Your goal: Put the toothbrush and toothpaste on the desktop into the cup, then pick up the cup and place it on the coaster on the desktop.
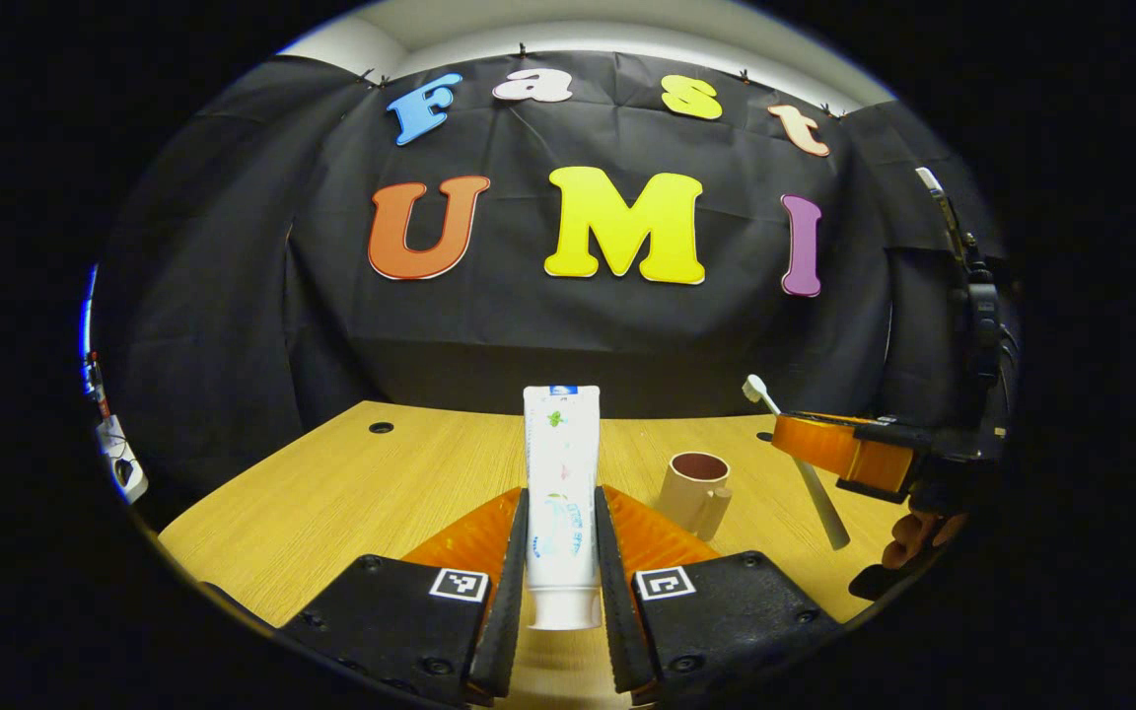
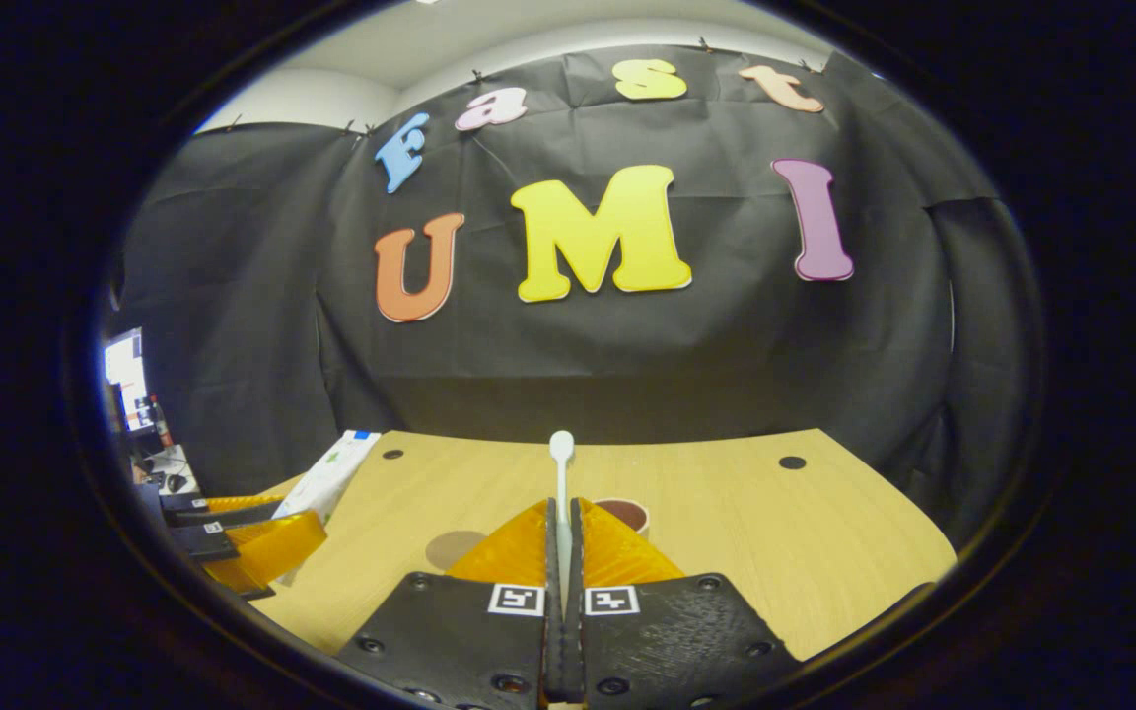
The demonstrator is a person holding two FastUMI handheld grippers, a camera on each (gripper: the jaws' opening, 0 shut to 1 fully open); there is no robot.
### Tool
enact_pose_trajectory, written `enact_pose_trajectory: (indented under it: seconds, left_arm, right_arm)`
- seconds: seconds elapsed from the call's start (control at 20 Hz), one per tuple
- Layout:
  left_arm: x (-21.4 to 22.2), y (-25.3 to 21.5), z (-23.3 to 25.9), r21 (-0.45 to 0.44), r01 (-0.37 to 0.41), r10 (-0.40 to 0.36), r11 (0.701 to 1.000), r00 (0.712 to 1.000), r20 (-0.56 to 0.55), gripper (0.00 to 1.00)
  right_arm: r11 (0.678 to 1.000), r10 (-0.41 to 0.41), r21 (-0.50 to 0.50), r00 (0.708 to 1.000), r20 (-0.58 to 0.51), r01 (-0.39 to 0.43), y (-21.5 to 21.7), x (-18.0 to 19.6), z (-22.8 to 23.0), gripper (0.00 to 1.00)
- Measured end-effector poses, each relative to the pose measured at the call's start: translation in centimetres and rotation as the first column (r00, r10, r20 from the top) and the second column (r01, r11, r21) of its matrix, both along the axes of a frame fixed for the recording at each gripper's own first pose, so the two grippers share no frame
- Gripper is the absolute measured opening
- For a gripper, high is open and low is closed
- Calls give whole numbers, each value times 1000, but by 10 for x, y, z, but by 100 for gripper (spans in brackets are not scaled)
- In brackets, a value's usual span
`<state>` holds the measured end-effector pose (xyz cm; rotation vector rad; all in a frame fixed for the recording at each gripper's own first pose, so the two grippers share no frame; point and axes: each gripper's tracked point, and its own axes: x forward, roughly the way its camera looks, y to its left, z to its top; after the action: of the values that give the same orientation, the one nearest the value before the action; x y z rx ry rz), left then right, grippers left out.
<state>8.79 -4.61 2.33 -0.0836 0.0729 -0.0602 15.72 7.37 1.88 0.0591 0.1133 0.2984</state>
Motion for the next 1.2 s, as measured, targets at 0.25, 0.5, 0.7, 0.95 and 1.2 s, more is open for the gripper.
enact_pose_trajectory:
  seconds: [0.25,0.5,0.7,0.95,1.2]
  left_arm:
    - [25,2,-8,-9,-10,10,1000,1000,-18,40]
    - [32,3,-18,-28,-11,10,1000,1000,-19,40]
    - [36,2,-21,-25,-3,3,1000,1000,-14,40]
    - [41,-4,-26,-21,9,-9,1000,1000,-23,40]
    - [43,-5,-31,-21,14,-14,1000,999,-34,40]
  right_arm:
    - [999,31,27,999,6,-31,16,74,20,0]
    - [999,22,29,999,37,-23,20,118,21,1]
    - [999,3,42,999,49,-5,18,137,14,0]
    - [998,-17,65,999,33,15,13,147,8,1]
    - [998,-25,60,999,33,23,13,147,7,5]
